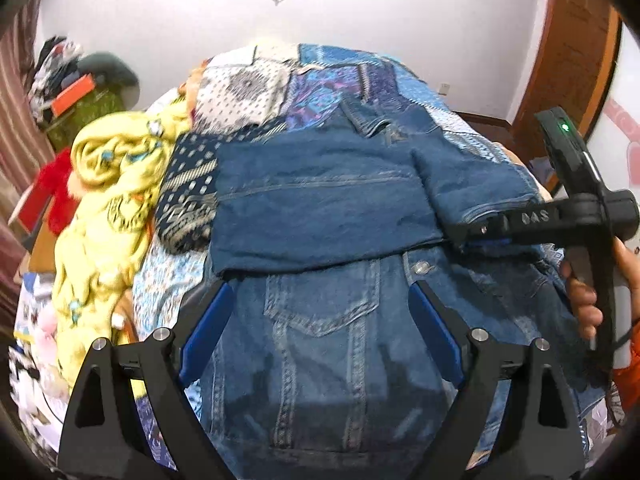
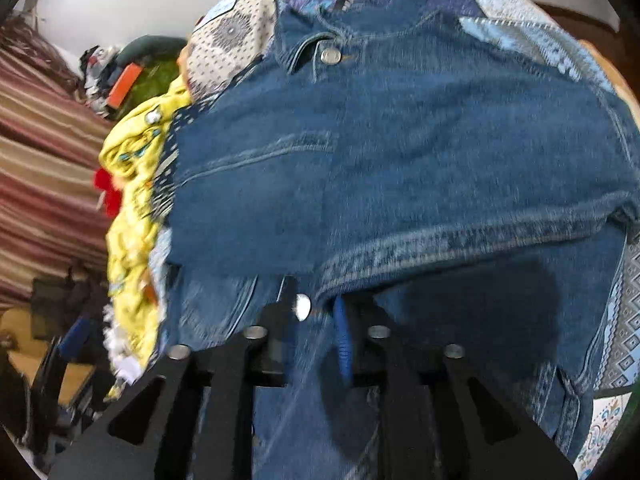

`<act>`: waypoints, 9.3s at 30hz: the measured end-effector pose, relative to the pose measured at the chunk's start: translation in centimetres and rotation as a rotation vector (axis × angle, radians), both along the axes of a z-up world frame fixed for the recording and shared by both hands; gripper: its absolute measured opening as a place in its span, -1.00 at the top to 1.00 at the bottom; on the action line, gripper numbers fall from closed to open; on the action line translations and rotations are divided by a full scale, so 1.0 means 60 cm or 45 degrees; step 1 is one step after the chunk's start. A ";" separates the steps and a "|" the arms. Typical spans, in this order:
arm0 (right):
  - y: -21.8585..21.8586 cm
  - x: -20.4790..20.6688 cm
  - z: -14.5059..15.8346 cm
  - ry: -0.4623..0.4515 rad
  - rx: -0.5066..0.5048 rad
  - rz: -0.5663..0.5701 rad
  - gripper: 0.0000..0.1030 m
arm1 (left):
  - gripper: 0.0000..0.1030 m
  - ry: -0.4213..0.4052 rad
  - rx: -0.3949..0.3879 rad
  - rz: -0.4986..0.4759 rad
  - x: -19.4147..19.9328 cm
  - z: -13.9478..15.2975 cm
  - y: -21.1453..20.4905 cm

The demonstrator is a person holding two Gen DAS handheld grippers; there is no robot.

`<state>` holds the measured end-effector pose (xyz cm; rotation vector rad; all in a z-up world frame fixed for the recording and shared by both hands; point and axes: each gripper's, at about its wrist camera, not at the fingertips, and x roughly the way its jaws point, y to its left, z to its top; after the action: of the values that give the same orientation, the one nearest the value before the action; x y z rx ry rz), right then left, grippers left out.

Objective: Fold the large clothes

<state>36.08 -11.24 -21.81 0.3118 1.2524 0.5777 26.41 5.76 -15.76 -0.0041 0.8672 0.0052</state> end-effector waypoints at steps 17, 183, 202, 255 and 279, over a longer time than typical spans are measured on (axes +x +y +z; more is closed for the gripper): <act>-0.245 -0.050 0.073 -0.450 -0.245 -0.317 0.23 | -0.78 0.026 0.166 -0.426 0.191 0.014 -0.260; -0.187 0.214 0.000 -0.278 0.029 -0.443 0.63 | 0.75 0.024 -0.219 0.301 0.395 -0.096 0.173; -0.197 0.069 0.139 -0.568 -0.268 -0.317 -0.50 | -0.36 0.009 -0.003 0.080 0.298 0.027 0.125; -0.101 0.030 0.108 -0.604 -0.353 -0.186 -0.77 | -0.75 -0.063 -0.328 0.115 0.175 -0.005 0.179; -0.050 0.043 -0.041 -0.394 -0.464 -0.079 -0.97 | -0.24 0.107 -1.259 0.305 0.262 -0.272 0.234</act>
<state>38.66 -14.24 -24.25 -0.0444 1.0189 0.3204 42.15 19.78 -32.08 -1.0379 0.8752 -0.2006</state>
